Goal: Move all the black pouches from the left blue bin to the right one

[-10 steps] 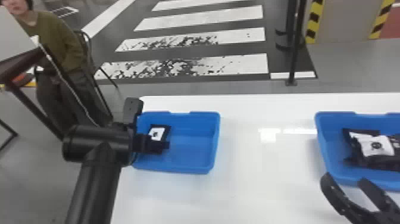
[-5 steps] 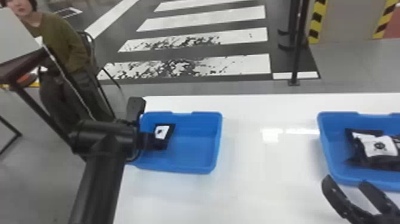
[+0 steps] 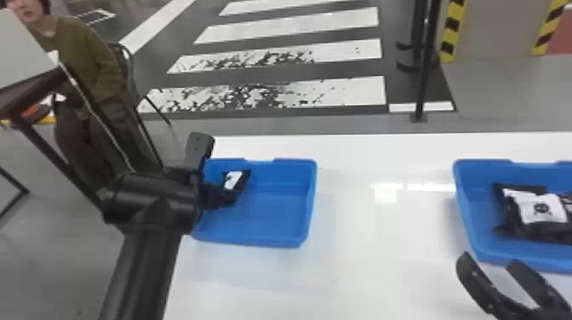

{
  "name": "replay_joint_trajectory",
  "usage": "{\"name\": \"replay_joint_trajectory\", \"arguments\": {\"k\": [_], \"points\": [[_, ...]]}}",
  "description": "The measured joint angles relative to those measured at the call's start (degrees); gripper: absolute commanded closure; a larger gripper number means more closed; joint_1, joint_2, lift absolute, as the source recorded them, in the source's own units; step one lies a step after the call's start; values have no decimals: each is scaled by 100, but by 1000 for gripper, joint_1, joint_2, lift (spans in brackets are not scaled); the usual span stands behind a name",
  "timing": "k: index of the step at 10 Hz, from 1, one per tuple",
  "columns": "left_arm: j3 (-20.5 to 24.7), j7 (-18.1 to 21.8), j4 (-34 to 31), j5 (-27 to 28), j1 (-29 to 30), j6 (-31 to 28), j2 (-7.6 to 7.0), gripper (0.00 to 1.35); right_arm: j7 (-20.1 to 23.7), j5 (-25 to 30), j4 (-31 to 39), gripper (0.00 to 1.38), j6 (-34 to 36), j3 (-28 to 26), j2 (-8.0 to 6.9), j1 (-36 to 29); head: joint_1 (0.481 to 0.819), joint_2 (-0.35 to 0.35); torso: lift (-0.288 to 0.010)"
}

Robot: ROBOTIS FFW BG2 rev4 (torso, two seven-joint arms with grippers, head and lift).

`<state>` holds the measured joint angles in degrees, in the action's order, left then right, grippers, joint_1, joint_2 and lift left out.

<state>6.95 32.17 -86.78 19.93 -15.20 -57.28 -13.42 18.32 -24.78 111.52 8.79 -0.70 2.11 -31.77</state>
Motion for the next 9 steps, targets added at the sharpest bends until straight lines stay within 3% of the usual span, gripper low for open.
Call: {"name": "replay_joint_trajectory", "arguments": {"k": [5,7,9], "points": [[-455,2,-2729,-741,1273,43,3,1214,277,-446,229,200,473,290,28,385,695,196,-140],[-908,-10,-3207,-1187,1555,145,35,1214,295,-793,-34,209,539,621,74,845,695,163,-140],[-1419,-17,-3465,-1652,1675,254,65,1214,304,-909,-221,209,505,705,80,1163,695,82,-140]]}}
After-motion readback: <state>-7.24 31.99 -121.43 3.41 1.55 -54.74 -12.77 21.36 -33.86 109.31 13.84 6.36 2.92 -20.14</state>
